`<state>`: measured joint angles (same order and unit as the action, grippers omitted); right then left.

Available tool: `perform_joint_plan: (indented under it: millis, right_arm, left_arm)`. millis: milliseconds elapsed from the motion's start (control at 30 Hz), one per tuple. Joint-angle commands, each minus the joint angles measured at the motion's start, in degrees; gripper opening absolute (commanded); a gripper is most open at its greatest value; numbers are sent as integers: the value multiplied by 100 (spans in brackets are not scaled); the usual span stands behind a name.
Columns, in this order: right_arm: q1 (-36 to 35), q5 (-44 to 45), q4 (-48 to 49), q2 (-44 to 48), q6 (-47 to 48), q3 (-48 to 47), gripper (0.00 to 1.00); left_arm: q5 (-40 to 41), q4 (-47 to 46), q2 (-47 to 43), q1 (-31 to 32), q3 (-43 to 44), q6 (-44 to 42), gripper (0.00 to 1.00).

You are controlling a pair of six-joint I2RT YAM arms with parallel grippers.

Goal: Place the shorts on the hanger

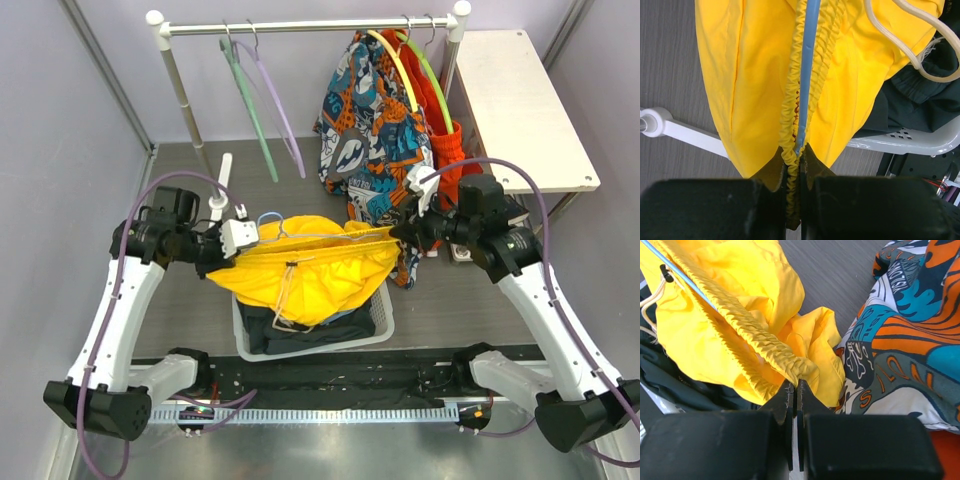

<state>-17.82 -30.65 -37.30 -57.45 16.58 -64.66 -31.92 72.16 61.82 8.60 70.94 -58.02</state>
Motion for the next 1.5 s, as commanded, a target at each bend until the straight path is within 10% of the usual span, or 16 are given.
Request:
perform_joint_plan:
  millis: [0, 100, 300, 500, 967, 1300, 1467]
  right_arm:
    - [-168, 490, -216, -161, 241, -450, 1]
    - [-528, 534, -339, -494, 179, -784, 7]
    - [-599, 324, -620, -610, 345, -1311, 62]
    - [-617, -318, -700, -618, 636, -1575, 75]
    - [-845, 403, -1447, -820, 2051, -1040, 70]
    - [-916, 209, -823, -1049, 1823, -1092, 1]
    - [-925, 86, -840, -1058, 1875, -1233, 1]
  left_arm:
    - [995, 300, -39, 264, 376, 527, 0]
    - [1047, 115, -12, 660, 464, 879, 0]
    - [846, 61, -30, 722, 500, 1143, 0]
    - [617, -35, -100, 722, 500, 1231, 0]
    - [573, 26, 23, 731, 526, 1091, 0]
    - [468, -9, 75, 731, 500, 942, 0]
    - [424, -18, 163, 783, 535, 907, 0]
